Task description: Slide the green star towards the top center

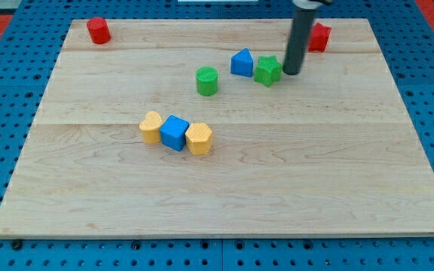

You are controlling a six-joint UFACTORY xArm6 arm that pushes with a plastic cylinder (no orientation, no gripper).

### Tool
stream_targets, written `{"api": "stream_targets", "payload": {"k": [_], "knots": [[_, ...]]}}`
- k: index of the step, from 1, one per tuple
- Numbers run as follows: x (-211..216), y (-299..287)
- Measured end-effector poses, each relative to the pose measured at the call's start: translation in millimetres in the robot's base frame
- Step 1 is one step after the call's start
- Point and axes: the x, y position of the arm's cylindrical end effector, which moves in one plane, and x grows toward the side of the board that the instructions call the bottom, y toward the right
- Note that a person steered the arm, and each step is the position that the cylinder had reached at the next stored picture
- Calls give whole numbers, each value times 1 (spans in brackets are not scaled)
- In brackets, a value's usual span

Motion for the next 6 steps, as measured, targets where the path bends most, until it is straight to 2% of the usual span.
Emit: {"api": "stream_targets", "payload": {"k": [1,2,3,5,6], "knots": [[27,11],[35,-63],[10,-78],[-93,-50],[-89,5]]}}
